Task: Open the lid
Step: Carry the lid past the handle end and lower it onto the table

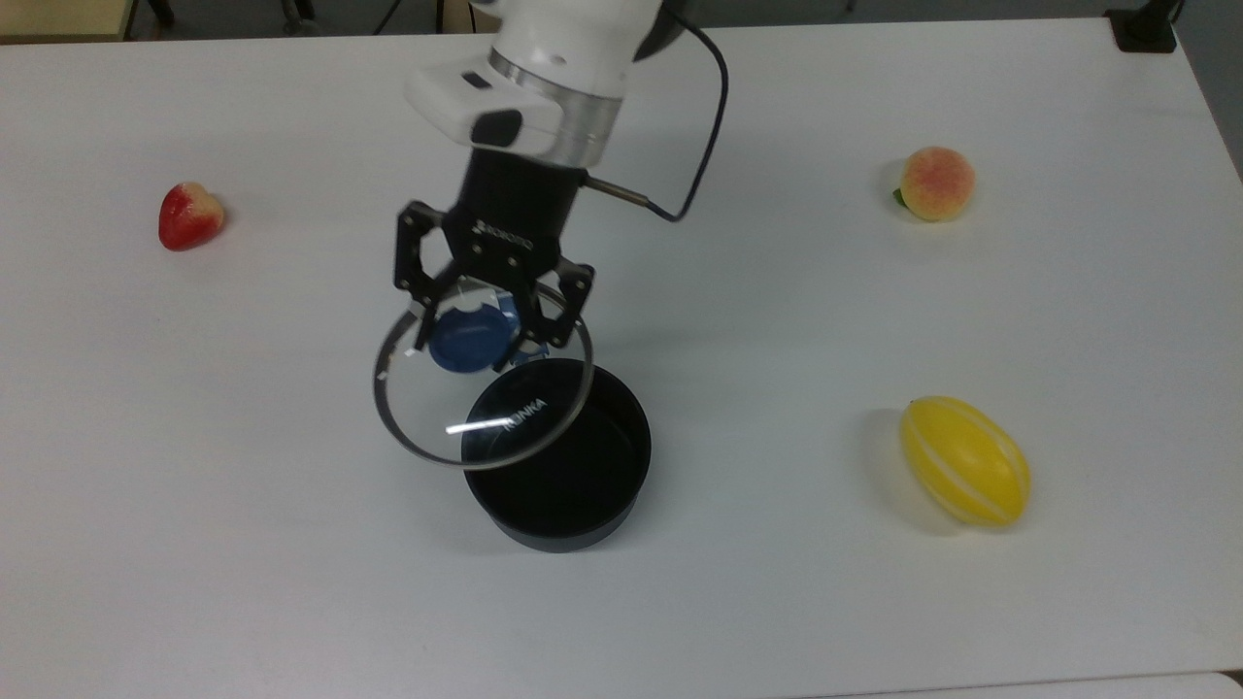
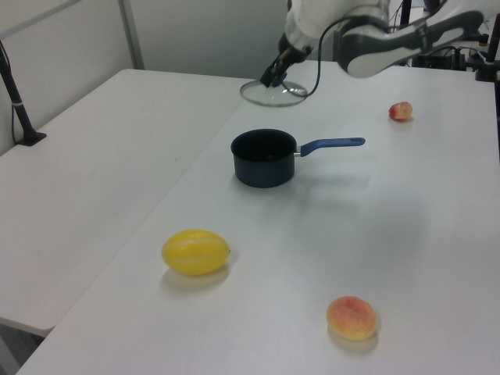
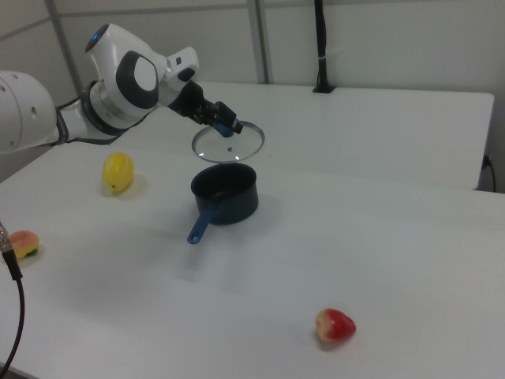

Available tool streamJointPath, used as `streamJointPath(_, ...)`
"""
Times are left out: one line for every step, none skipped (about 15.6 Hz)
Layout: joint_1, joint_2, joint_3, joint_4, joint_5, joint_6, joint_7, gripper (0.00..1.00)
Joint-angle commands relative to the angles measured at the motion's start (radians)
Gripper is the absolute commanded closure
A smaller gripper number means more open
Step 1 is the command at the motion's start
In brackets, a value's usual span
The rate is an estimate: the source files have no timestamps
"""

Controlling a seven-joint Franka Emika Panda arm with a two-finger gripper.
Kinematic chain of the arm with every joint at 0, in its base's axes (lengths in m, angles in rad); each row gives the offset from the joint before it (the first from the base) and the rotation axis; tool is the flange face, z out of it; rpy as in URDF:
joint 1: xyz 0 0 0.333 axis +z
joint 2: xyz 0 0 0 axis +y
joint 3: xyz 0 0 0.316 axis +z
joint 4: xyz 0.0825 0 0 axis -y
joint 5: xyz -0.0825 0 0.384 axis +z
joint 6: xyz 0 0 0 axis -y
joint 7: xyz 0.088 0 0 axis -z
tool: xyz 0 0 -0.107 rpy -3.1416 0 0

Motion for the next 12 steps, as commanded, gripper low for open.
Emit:
streamJointPath(-0.032,-0.165,0.002,-0.201,-0.004,-0.022,-0.011,1.00)
streamJointPath(-0.046,-0.205,0.002,-0.252,-0.003,-0.022,-0.034,1.00)
streamJointPath(-0.062,-0.234,0.000,-0.293,0.000,-0.022,-0.061,1.00)
streamJointPath(-0.077,-0.254,-0.001,-0.330,0.019,-0.022,-0.083,1.00)
streamJointPath(-0.088,-0.267,-0.007,-0.359,0.039,-0.022,-0.106,1.00)
streamJointPath(-0.094,-0.276,-0.013,-0.378,0.054,-0.025,-0.132,1.00)
streamJointPath(-0.103,-0.285,-0.024,-0.393,0.062,-0.045,-0.154,1.00)
streamJointPath(-0.105,-0.288,-0.035,-0.406,0.062,-0.075,-0.177,1.00)
streamJointPath(-0.106,-0.293,-0.041,-0.410,0.062,-0.100,-0.206,1.00)
streamJointPath(-0.106,-0.297,-0.055,-0.427,0.062,-0.120,-0.239,1.00)
streamJointPath(-0.105,-0.316,-0.067,-0.458,0.063,-0.138,-0.272,1.00)
streamJointPath(-0.105,-0.340,-0.072,-0.506,0.066,-0.151,-0.298,1.00)
